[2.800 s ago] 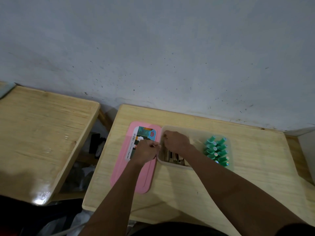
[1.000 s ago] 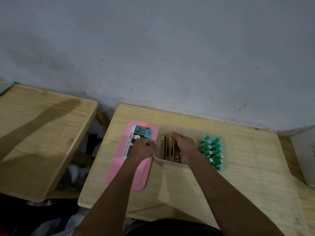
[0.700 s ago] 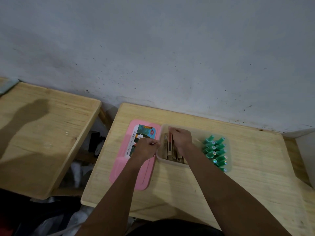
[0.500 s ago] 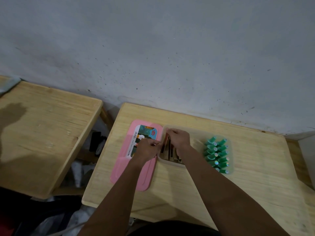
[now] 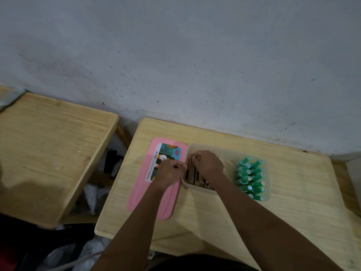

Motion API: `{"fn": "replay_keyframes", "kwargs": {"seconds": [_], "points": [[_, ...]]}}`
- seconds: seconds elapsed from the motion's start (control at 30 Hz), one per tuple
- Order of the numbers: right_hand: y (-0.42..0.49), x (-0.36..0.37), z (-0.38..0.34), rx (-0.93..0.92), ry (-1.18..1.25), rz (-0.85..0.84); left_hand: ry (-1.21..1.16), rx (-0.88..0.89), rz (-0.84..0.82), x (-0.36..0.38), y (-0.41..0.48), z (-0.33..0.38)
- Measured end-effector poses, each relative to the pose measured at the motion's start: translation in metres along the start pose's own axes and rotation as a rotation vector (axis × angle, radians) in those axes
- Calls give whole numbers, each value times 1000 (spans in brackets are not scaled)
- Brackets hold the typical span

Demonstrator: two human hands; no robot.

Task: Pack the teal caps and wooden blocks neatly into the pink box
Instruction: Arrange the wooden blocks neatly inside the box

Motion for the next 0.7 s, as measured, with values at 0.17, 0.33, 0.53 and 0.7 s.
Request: {"fn": "replay_keyframes", "kwargs": {"seconds": [0.17, 0.33, 0.53, 0.7], "points": [[6, 4, -8, -67, -313, -107, -3, 9, 2, 2, 0, 1], [13, -1, -9, -54, -300, -185, 9, 4, 4, 1, -1, 0], [8, 0, -2, -45, -158, -161, 3, -5, 1, 1, 1, -2], [4, -4, 1, -17, 49, -137, 34, 4, -5, 1, 0, 1]]}}
Point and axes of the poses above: each hand's wrist, its own y-axis towards the middle knuckle, its own x-axis out of the palm, z = x × y, the point moved 7 cm from there along y, towards the middle knuckle, and after that the axes turned 5 degrees about -z, right-handed, at the moved point
